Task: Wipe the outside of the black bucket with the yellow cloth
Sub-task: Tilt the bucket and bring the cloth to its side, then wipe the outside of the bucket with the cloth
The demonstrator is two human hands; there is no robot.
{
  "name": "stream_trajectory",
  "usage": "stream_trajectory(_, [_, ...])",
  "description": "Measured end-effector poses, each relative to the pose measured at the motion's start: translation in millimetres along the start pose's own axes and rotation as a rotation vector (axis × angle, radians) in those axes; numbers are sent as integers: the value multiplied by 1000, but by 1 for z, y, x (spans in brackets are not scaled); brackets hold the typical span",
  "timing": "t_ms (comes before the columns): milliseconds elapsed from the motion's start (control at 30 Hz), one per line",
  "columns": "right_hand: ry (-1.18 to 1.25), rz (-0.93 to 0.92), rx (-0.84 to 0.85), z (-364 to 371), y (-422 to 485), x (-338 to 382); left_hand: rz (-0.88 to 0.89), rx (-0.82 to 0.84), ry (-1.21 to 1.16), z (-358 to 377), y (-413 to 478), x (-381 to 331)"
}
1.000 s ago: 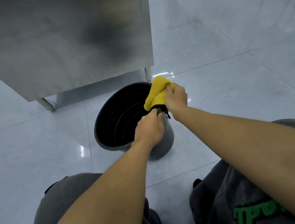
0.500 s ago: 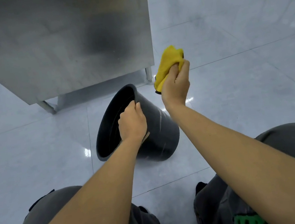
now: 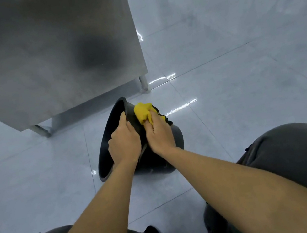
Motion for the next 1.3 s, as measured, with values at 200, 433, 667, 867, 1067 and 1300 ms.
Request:
stream_trajectory(200, [-75, -178, 133, 18, -5, 21, -75, 53, -94, 1, -6, 3])
stream_trajectory(433, [-234, -58, -2, 8, -4, -22, -16, 68, -2, 0, -3, 5])
stream_trajectory(667, [-250, 166, -28, 0, -8, -46, -35, 28, -18, -2, -7, 6])
stream_trajectory(867, [-118, -172, 121, 23, -1, 22, -59, 65, -85, -1, -7, 9])
stream_trajectory(1067, [-299, 66, 34, 12, -3, -35, -35, 16, -20, -3, -7, 14])
stream_trajectory(1300, [-248, 590, -37, -19, -23, -96, 0, 22, -59, 0, -10, 10])
Point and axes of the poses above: each hand's wrist, its own y-axis towards the middle knuckle, its own z-axis out of the palm, x = y × z, the point moved 8 cm from there along y, towards the middle knuckle, and after that the axes turned 1 degree about z, right-handed, at the moved point
